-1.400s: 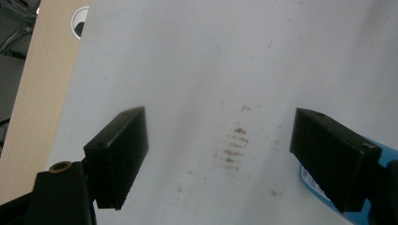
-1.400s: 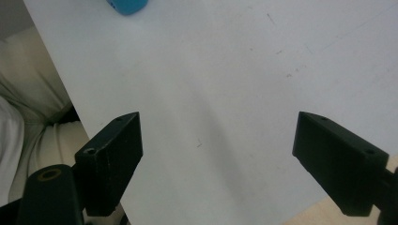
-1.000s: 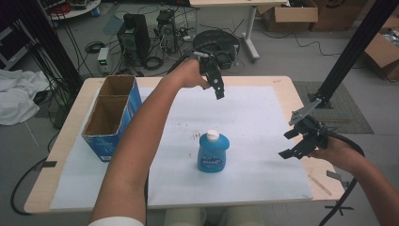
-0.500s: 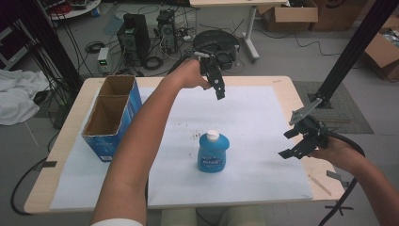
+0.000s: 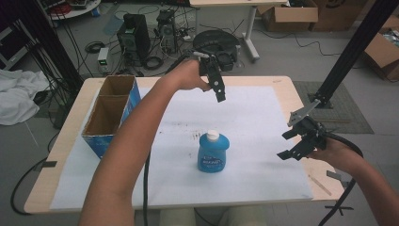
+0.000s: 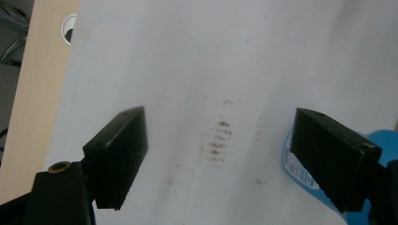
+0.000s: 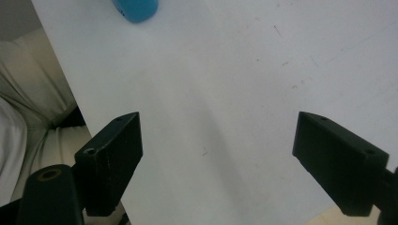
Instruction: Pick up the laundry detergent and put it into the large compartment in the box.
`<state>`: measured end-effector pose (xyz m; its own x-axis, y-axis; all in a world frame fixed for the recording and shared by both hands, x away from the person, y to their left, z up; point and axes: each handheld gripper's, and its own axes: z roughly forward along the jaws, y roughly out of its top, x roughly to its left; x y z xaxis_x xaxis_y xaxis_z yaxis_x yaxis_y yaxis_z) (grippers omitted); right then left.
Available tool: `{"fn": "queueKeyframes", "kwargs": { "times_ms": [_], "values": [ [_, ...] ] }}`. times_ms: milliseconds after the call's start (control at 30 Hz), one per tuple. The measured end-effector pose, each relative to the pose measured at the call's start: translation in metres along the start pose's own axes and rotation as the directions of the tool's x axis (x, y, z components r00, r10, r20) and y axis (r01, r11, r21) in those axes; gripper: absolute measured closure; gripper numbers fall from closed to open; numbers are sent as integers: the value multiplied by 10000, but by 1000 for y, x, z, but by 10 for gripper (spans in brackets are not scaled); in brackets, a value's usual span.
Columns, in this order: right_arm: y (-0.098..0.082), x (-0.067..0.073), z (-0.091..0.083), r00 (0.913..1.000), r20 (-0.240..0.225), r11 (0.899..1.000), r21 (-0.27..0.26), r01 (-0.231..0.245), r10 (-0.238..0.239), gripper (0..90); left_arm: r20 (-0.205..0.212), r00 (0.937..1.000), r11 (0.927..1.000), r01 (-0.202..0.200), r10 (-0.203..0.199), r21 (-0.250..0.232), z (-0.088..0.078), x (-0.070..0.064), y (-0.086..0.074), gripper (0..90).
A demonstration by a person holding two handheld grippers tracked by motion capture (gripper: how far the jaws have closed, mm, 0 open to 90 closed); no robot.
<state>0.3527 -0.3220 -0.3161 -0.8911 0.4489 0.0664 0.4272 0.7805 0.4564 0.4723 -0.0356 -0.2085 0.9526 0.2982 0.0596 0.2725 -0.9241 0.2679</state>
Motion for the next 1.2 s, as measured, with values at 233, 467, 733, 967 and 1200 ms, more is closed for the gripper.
{"fn": "queueKeyframes", "kwargs": {
  "times_ms": [233, 467, 733, 967, 1200],
  "values": [
    [4, 4, 2, 9999, -17, 9999, 6, 100, -100, 158, 73, 9996, 9995, -282, 283, -158, -11, -13, -5, 203],
    [4, 7, 3, 9999, -27, 9999, 45, 126, -126, 159, 147, 9971, 9969, -746, 750, -261, -20, -29, -10, 204],
    [4, 9, 3, 9999, -33, 10000, 4, 100, -100, 159, 239, 9919, 9919, -1246, 1251, -227, -26, -45, -13, 204],
    [2, 9, 3, 10000, -27, 10000, 35, 90, -90, 159, 490, 9854, 9865, -1625, 1633, -209, -26, -57, -18, 203],
    [1, 9, 3, 10000, -14, 10000, 27, 96, -96, 159, 743, 9799, 9827, -1844, 1853, -186, -26, -65, -21, 201]
  ]
}}
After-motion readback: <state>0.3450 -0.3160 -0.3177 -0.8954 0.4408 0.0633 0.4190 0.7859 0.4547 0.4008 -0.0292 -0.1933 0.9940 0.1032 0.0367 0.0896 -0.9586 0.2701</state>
